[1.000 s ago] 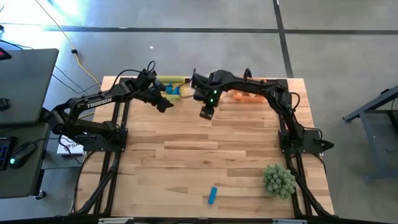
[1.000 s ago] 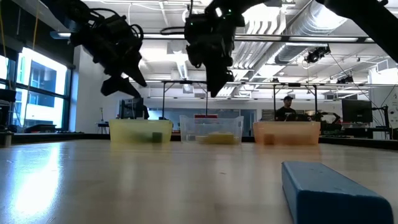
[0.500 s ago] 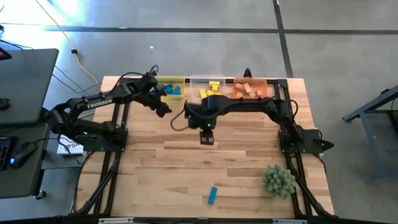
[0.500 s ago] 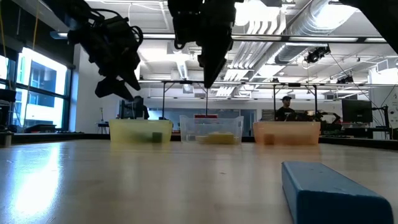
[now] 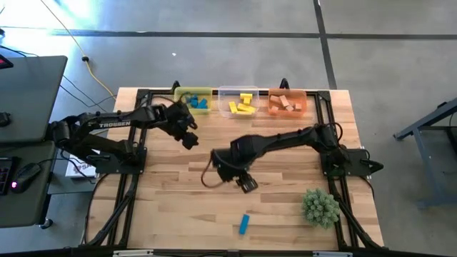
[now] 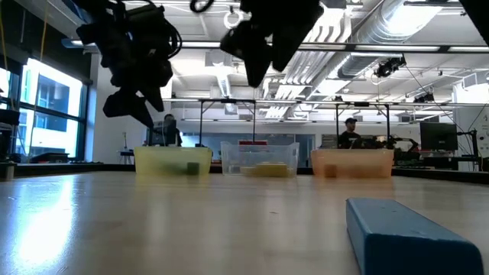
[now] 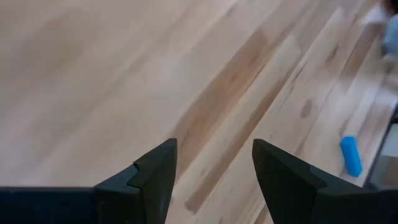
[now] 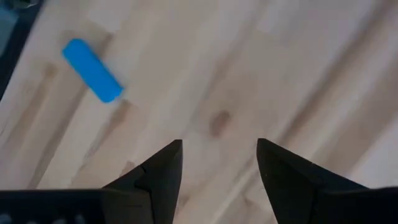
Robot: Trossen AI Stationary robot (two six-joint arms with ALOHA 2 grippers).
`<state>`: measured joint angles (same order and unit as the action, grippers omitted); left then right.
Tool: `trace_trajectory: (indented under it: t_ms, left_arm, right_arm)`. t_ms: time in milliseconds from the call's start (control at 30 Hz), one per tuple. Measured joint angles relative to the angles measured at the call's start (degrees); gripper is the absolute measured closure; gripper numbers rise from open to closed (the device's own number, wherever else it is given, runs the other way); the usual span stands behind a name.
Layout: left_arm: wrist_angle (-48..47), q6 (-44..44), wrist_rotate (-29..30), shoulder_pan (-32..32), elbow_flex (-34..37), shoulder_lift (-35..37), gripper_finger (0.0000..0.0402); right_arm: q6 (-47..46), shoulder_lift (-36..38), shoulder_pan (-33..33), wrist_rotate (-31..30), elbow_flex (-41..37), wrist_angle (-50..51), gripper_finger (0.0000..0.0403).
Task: Sort & place blocks by color
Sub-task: Put the blue block into the yellow bin
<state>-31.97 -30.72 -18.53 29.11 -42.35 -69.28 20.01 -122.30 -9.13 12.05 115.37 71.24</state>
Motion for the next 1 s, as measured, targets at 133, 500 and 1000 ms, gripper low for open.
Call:
trace_trajectory:
  t_ms: [133, 500, 1000]
  left_arm:
    - [-2.99, -3.22, 5.03, -5.64, 0.00, 0.00, 0.0202]
    - [-4.70, -18.52, 10.50, -21.40, 0.00, -0.02, 0.0202]
    - [-4.15, -37.43, 19.55, -40.05, 0.00, -0.04, 0.0202]
  right_arm:
    - [4.76, 0.00, -4.46, 0.04, 0.00, -2.16, 0.0208]
    - [10.92, -1.25, -14.92, -0.04, 0.00, -9.41, 0.0208]
    - [11.93, -9.83, -21.78, -6.41, -0.04, -10.19, 0.0208]
